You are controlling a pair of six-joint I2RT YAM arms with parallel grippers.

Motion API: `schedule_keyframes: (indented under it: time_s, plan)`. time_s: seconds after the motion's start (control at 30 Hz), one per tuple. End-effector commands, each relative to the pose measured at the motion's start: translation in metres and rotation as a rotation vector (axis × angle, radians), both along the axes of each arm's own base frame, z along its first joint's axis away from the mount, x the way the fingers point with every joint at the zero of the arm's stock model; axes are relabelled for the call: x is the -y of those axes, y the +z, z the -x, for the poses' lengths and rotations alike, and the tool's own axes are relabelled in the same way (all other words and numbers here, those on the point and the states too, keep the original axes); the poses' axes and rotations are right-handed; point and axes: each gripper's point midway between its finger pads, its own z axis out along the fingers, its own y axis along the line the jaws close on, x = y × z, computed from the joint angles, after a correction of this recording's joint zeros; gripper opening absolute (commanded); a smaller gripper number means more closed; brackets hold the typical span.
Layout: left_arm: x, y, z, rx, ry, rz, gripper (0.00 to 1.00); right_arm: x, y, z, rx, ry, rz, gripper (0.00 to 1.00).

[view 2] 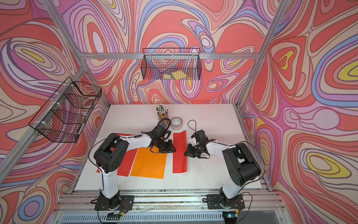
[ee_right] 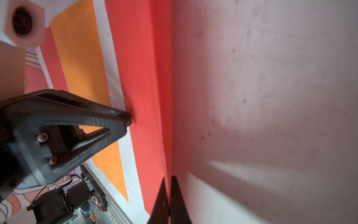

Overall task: Fold the rectangular paper in half along the long edge
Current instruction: Pick up the paper from the center of the board.

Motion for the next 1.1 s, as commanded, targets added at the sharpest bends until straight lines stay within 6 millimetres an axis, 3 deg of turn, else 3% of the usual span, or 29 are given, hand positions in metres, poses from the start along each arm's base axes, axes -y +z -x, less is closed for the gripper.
schedule_keyframes:
  time_s: [0.0,0.1,0.27,0.37,0.53,0.67,0.8,0.9,1.07]
  plan:
    - [-0.01,0.033,-0.002,0.047,0.016,0.0,0.46,-0.001,0.009,0.0,0.037,0.012,-0.01,0.0]
    - [-0.008,0.05,-0.005,0.077,0.008,0.017,0.52,-0.001,0.007,0.002,0.031,0.018,-0.013,0.0]
    - [-0.013,0.06,-0.007,0.094,0.012,0.048,0.59,-0.003,0.016,0.003,0.054,0.024,-0.037,0.0]
    - [-0.017,0.077,-0.007,0.115,0.031,0.2,0.68,-0.005,0.038,0.003,0.102,0.033,-0.065,0.0]
    - [-0.027,0.127,-0.007,0.265,0.058,0.405,0.78,-0.013,0.094,-0.001,0.217,0.061,-0.156,0.0]
    - [-0.018,0.158,0.003,0.301,0.003,0.559,0.79,-0.023,0.132,-0.003,0.284,0.09,-0.24,0.0]
    - [-0.01,0.185,0.006,0.332,-0.022,0.726,0.81,-0.028,0.156,-0.005,0.322,0.104,-0.285,0.0]
    - [-0.007,0.176,0.005,0.293,-0.029,0.733,0.79,-0.03,0.174,-0.006,0.357,0.11,-0.316,0.0]
    - [-0.009,0.142,0.008,0.203,-0.032,0.622,0.78,-0.031,0.19,-0.006,0.392,0.113,-0.332,0.0]
